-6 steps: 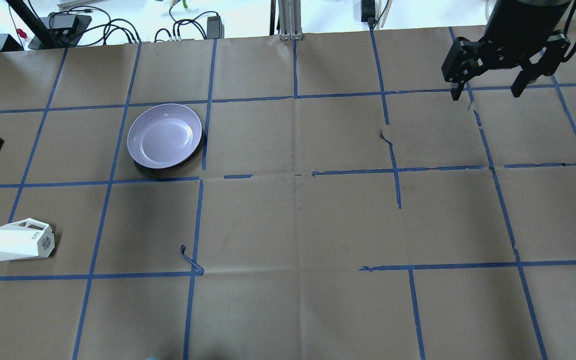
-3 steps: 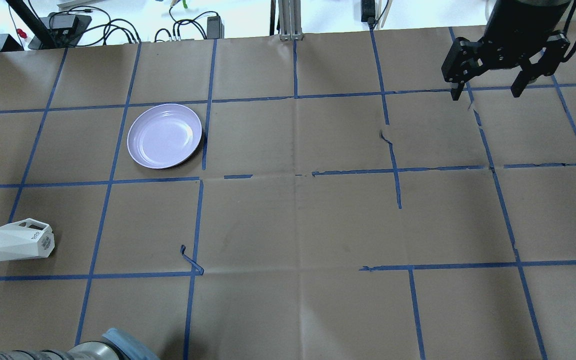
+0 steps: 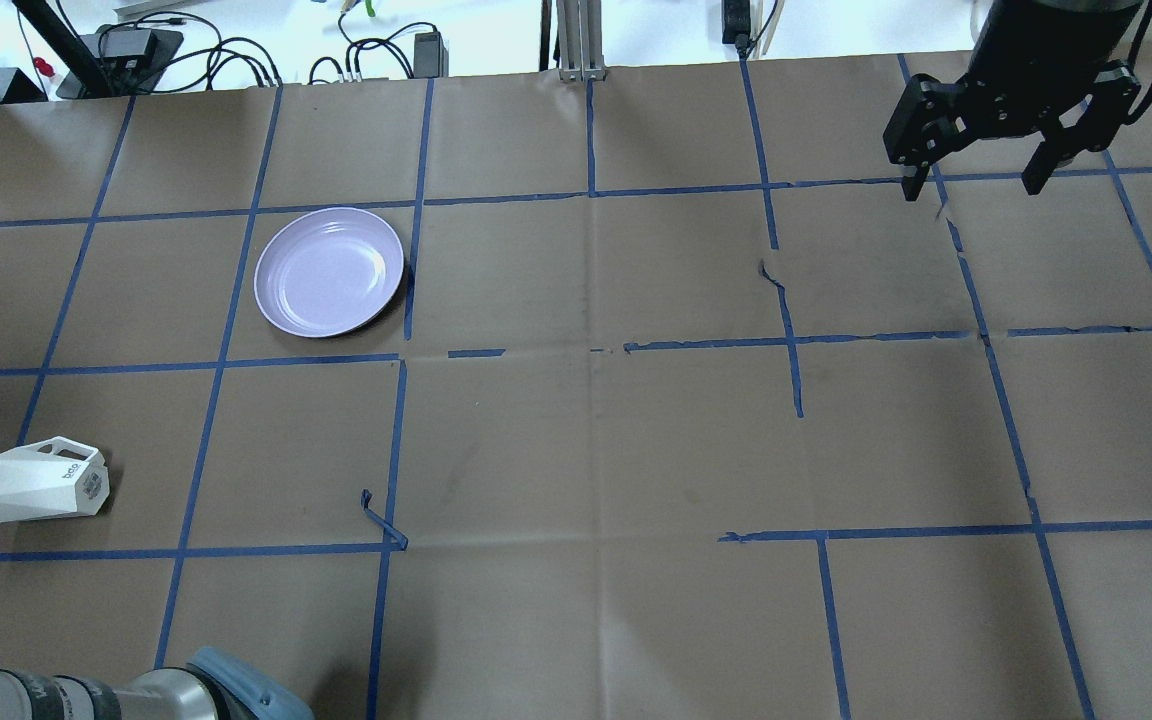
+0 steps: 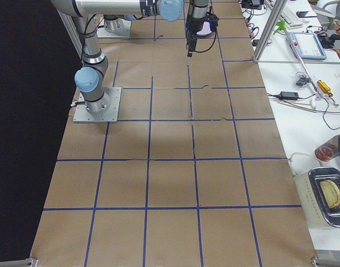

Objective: Flip cup and place on plate
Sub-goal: 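Move the left gripper down toward the white faceted cup lying on its side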

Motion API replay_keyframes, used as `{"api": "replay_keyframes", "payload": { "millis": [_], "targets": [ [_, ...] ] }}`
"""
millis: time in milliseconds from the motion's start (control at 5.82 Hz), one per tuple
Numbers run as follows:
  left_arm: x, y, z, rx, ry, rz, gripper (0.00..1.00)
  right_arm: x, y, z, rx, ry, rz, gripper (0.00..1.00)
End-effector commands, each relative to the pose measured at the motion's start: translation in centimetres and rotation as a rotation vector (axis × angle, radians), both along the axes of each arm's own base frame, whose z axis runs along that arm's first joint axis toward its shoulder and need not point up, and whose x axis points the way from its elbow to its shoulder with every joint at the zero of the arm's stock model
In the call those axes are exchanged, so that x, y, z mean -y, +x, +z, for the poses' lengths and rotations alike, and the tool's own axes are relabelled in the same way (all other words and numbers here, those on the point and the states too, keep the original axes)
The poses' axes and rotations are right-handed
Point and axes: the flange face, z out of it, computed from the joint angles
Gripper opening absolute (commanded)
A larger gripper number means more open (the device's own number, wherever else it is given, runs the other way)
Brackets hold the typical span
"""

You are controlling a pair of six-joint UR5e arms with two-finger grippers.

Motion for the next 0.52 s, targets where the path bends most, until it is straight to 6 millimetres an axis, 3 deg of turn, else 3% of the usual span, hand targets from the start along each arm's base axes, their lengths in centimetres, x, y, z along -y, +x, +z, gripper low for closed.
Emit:
{"api": "replay_keyframes", "payload": {
  "millis": [0,344],
  "targets": [
    [-1.5,2.9,-9.1,-0.324,-0.062,0.033,0.99,0.0,0.0,0.0,0.000,0.001,0.000,1.00],
    [-1.7,2.1,-15.9,-0.557,-0.081,0.015,0.99,0.0,0.0,0.0,0.000,-0.001,0.000,1.00]
  ]
}}
